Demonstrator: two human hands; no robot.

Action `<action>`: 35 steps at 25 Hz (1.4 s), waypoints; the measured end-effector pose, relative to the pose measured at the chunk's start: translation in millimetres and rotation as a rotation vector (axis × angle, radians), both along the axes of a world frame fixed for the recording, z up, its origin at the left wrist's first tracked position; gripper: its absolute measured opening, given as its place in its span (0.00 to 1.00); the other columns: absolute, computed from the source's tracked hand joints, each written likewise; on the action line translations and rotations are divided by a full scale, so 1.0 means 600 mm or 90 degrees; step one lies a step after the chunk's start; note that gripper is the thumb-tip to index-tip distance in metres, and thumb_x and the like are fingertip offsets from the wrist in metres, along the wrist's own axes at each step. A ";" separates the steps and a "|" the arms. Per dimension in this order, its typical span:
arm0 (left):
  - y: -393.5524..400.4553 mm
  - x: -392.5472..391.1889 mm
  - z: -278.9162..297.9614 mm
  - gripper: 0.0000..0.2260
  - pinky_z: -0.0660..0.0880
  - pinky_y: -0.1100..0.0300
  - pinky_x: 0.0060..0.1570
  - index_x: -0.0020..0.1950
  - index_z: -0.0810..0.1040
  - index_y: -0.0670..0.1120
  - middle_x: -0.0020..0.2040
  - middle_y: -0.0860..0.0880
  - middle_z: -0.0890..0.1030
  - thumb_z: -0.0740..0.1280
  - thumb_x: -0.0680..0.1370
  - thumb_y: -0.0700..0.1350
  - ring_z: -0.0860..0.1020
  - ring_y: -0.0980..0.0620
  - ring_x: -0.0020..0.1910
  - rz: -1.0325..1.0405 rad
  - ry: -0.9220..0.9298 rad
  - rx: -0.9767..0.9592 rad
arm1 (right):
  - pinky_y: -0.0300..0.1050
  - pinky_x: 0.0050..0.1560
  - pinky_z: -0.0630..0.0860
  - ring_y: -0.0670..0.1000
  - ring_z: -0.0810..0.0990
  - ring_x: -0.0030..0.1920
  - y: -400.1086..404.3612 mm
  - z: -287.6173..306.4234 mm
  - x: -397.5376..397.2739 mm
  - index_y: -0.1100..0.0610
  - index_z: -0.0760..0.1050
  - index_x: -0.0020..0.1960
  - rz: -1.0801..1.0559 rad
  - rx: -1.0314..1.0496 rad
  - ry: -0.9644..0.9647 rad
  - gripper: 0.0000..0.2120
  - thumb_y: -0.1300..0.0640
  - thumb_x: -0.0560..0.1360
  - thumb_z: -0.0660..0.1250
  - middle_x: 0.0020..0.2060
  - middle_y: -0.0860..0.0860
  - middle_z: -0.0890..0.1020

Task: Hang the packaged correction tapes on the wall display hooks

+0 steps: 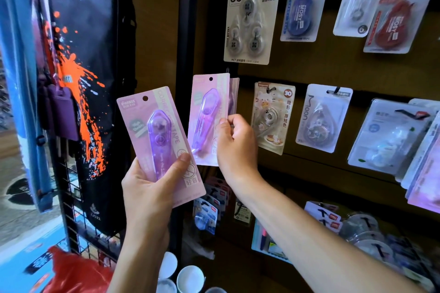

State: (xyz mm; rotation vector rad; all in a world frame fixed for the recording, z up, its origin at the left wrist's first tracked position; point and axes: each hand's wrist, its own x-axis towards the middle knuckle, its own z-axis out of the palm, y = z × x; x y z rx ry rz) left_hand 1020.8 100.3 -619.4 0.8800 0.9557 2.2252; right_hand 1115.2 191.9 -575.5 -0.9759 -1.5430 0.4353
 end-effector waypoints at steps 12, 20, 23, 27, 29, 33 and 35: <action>0.002 0.005 -0.001 0.09 0.81 0.50 0.44 0.47 0.81 0.46 0.42 0.45 0.85 0.75 0.70 0.36 0.81 0.46 0.41 -0.012 -0.005 -0.005 | 0.43 0.31 0.67 0.48 0.71 0.31 0.011 -0.007 -0.006 0.57 0.74 0.44 -0.005 -0.038 0.013 0.11 0.54 0.81 0.58 0.30 0.47 0.73; 0.001 0.004 -0.007 0.11 0.82 0.56 0.38 0.49 0.81 0.45 0.41 0.46 0.85 0.75 0.69 0.36 0.82 0.49 0.38 -0.038 0.024 -0.019 | 0.59 0.37 0.83 0.56 0.81 0.33 0.072 0.025 -0.001 0.55 0.73 0.40 -0.049 -0.233 0.057 0.11 0.54 0.81 0.59 0.35 0.52 0.77; 0.002 -0.002 -0.009 0.14 0.81 0.51 0.41 0.49 0.81 0.46 0.41 0.46 0.85 0.77 0.67 0.33 0.82 0.48 0.38 -0.068 0.065 -0.036 | 0.59 0.40 0.84 0.55 0.84 0.36 0.056 0.022 0.013 0.54 0.75 0.42 -0.015 -0.294 0.102 0.07 0.54 0.78 0.63 0.40 0.52 0.81; 0.009 0.006 -0.007 0.15 0.81 0.55 0.40 0.51 0.81 0.46 0.41 0.45 0.85 0.72 0.65 0.37 0.82 0.50 0.37 -0.097 0.127 -0.027 | 0.50 0.52 0.81 0.50 0.83 0.50 -0.039 -0.018 0.044 0.50 0.80 0.52 0.237 -0.166 0.115 0.12 0.45 0.74 0.66 0.48 0.47 0.85; 0.011 0.018 -0.006 0.16 0.82 0.55 0.40 0.54 0.81 0.44 0.43 0.43 0.86 0.72 0.67 0.36 0.83 0.49 0.39 -0.114 0.158 -0.023 | 0.52 0.53 0.81 0.54 0.85 0.51 -0.067 -0.015 0.043 0.55 0.80 0.56 0.437 -0.224 0.123 0.13 0.50 0.75 0.69 0.50 0.54 0.86; 0.017 0.023 -0.012 0.20 0.80 0.62 0.38 0.56 0.76 0.45 0.48 0.43 0.84 0.78 0.69 0.36 0.83 0.51 0.42 -0.046 0.102 -0.068 | 0.55 0.53 0.82 0.56 0.86 0.50 -0.053 0.012 0.028 0.59 0.80 0.55 0.350 -0.194 0.177 0.09 0.60 0.75 0.72 0.49 0.57 0.86; 0.021 0.019 -0.013 0.18 0.77 0.68 0.38 0.59 0.75 0.46 0.52 0.46 0.83 0.75 0.72 0.37 0.83 0.57 0.43 -0.005 0.076 -0.102 | 0.48 0.52 0.82 0.54 0.85 0.51 -0.033 0.031 0.022 0.59 0.79 0.56 0.338 -0.180 0.210 0.09 0.61 0.76 0.70 0.51 0.57 0.86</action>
